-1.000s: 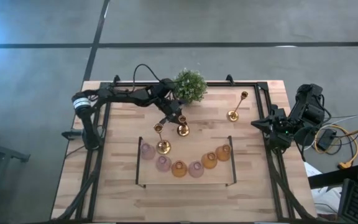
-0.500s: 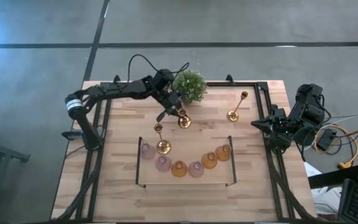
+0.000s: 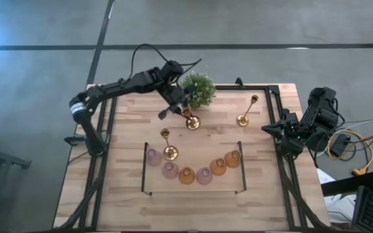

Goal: Pick & Place candle stick holders
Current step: Put the bottom gold candle holder on the shelf

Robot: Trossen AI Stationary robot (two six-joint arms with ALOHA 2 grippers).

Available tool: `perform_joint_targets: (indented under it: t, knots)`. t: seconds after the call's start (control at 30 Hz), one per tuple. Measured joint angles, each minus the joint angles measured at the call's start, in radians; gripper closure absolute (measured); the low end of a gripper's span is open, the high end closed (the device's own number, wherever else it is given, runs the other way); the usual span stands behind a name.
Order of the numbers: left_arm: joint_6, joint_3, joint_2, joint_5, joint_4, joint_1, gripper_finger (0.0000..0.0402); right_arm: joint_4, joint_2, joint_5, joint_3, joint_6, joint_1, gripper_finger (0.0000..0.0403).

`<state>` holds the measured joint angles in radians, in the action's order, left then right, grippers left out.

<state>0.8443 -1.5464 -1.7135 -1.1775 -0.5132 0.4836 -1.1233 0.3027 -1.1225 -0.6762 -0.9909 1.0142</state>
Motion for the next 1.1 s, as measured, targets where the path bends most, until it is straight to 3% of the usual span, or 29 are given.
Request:
perform_joint_targets:
  t: [0.23,0.47,0.93,1.1]
  knots:
    - [-0.030,-0.040,-0.048,-0.178,0.000,0.010,0.0366,0.000,0.000,0.000,0.000,0.000,0.000,0.0394]
    - [-0.080,-0.064,-0.073,-0.229,0.001,-0.017,0.0366,0.000,0.000,0.000,0.000,0.000,0.000,0.0394]
    - [-0.123,-0.053,-0.072,-0.235,-0.005,-0.091,0.0366,0.000,0.000,0.000,0.000,0.000,0.000,0.0394]
    - [-0.140,-0.053,-0.072,-0.179,-0.010,-0.115,0.0366,0.000,0.000,0.000,0.000,0.000,0.000,0.0394]
